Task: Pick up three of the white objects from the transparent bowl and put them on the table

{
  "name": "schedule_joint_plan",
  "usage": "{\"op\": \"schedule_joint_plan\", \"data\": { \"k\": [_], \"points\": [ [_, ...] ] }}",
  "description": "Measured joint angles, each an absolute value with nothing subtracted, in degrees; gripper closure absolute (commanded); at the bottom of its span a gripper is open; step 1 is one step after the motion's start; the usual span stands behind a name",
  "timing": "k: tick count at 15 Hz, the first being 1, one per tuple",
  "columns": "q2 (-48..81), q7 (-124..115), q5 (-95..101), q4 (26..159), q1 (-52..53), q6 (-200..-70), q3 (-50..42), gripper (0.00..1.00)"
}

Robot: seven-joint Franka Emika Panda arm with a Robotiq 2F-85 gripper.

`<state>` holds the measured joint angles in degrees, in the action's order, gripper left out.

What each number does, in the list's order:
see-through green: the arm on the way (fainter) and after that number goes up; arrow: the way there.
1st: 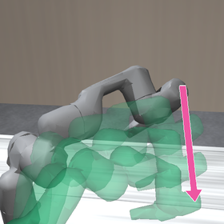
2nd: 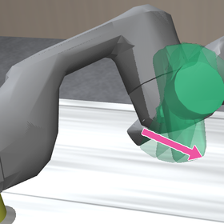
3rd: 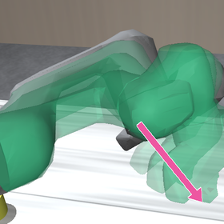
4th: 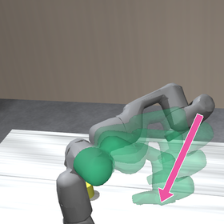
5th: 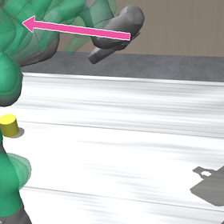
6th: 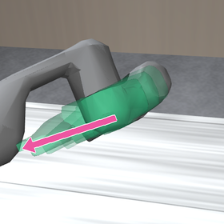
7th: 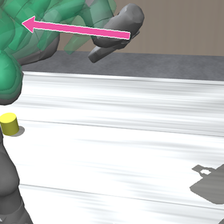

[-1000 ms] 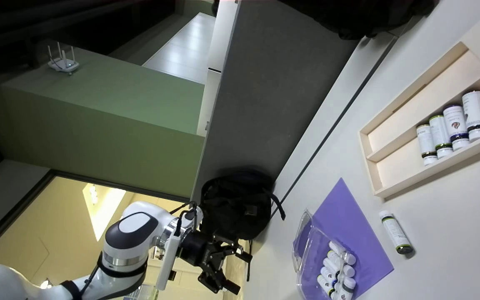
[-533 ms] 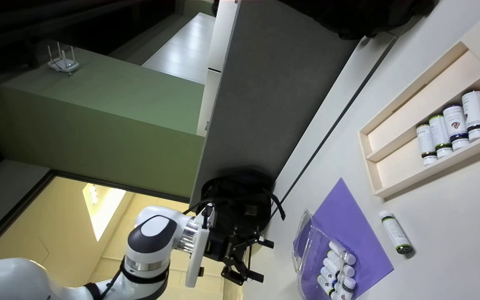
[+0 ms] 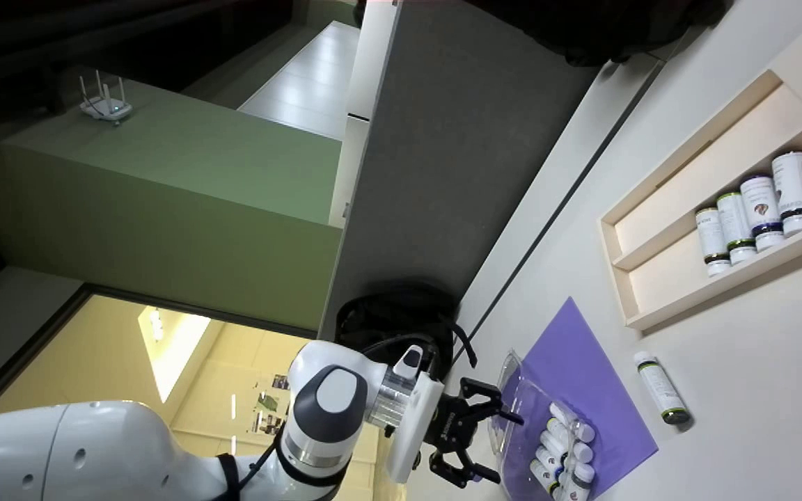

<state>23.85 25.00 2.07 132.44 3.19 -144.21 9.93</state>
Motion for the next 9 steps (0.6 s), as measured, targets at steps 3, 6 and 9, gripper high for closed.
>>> {"op": "schedule_joint_plan", "data": {
  "k": [3, 6, 9],
  "points": [
    [26.4, 27.8, 0.1, 132.5, 1.2, -144.3, 11.3, 0.00],
    [28.2, 28.5, -0.3, 132.5, 0.3, -144.4, 12.1, 0.00],
    [28.7, 28.4, 0.1, 132.7, 0.4, -145.3, 12.1, 0.00]
  ]
}}
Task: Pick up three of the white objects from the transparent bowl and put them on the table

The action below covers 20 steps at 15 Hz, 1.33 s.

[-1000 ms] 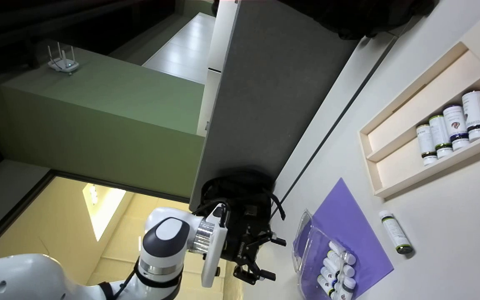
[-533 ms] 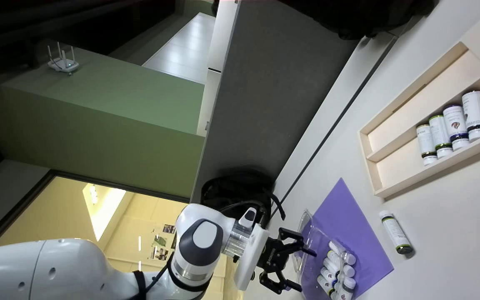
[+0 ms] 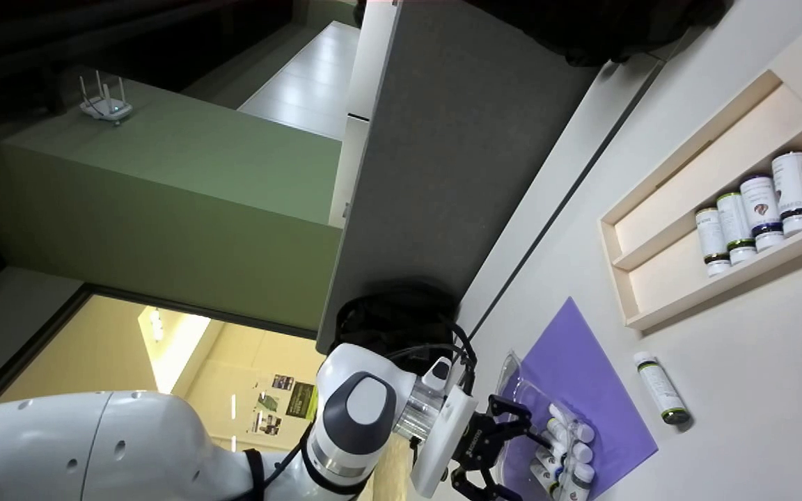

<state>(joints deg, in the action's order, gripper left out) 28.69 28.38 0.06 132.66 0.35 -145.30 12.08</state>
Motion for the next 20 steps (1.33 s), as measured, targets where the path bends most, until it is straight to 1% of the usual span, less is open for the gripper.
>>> {"op": "schedule_joint_plan", "data": {
  "k": [4, 7, 15, 17, 20],
  "points": [
    [28.7, 26.1, 2.4, 133.3, 1.9, -146.9, 11.1, 0.00],
    [28.5, 19.9, 6.2, 133.3, 5.2, -146.4, 8.9, 0.00],
    [27.3, 2.2, 15.1, 132.3, 14.7, -136.4, 4.3, 0.00],
    [27.3, -0.1, 17.8, 132.3, 15.7, -136.7, 3.6, 0.00],
    [27.3, -1.1, 22.3, 133.0, 15.9, -141.1, 2.4, 0.00]
  ]
}}
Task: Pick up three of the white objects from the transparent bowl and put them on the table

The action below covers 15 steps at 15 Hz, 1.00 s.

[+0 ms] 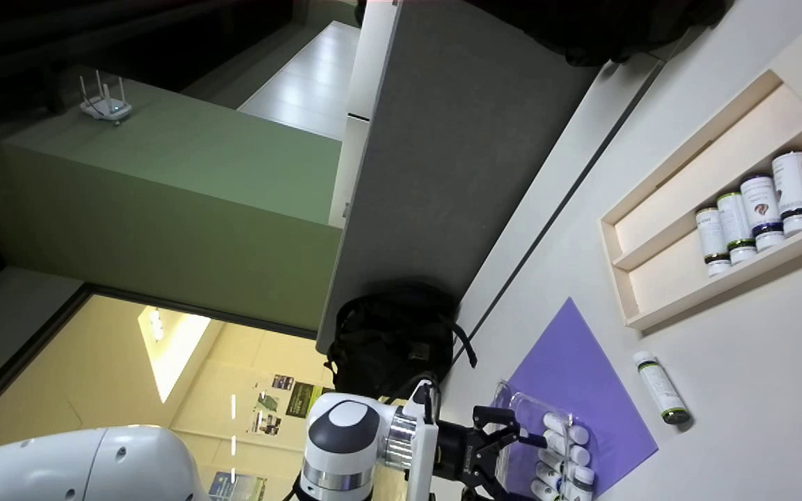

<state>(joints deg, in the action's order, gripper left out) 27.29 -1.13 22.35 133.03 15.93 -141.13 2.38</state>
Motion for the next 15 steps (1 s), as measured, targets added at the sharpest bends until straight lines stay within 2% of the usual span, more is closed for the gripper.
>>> {"op": "schedule_joint_plan", "data": {
  "k": [8, 15],
  "points": [
    [29.0, -0.7, 26.9, 133.7, 15.3, -153.8, -0.6, 0.00],
    [29.9, -0.5, 25.5, 133.7, 15.3, -154.3, -0.4, 0.00]
  ]
}}
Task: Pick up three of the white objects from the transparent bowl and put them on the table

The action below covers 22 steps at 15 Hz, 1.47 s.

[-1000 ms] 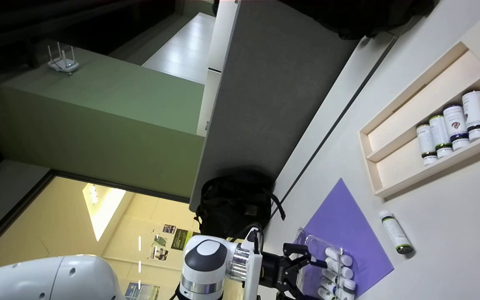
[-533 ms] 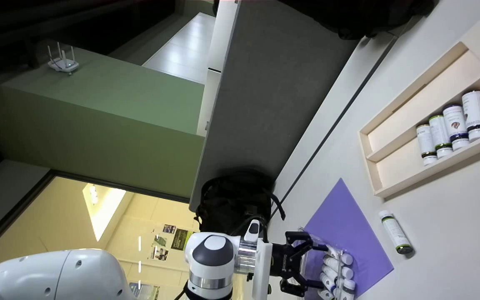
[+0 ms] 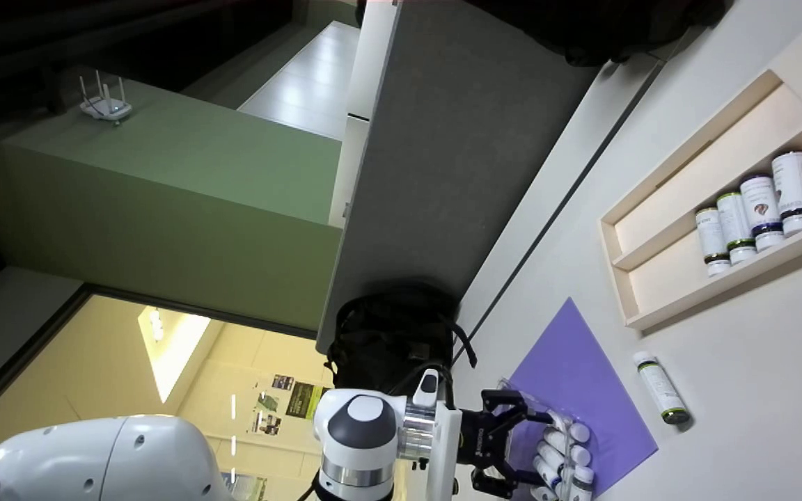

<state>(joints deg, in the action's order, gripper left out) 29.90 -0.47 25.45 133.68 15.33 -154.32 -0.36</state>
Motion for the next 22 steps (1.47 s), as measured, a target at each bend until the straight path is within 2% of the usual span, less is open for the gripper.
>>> {"op": "schedule_joint_plan", "data": {
  "k": [1, 2, 4, 8, 12, 14, 22],
  "points": [
    [29.9, -0.4, 24.5, 133.7, 15.3, -154.2, -0.2, 0.00],
    [29.9, -0.4, 23.6, 133.7, 15.3, -154.1, -0.1, 0.25],
    [29.9, -0.3, 22.1, 133.7, 15.3, -153.8, 0.2, 0.32],
    [29.9, -0.3, 19.0, 133.6, 15.1, -152.9, 0.6, 0.58],
    [30.0, -0.3, 17.5, 133.6, 14.7, -152.6, 1.1, 0.78],
    [30.0, -0.2, 16.6, 133.6, 14.6, -152.3, 1.2, 0.82],
    [24.8, -0.6, 13.5, 133.5, 13.8, -144.6, 1.7, 0.82]
  ]
}}
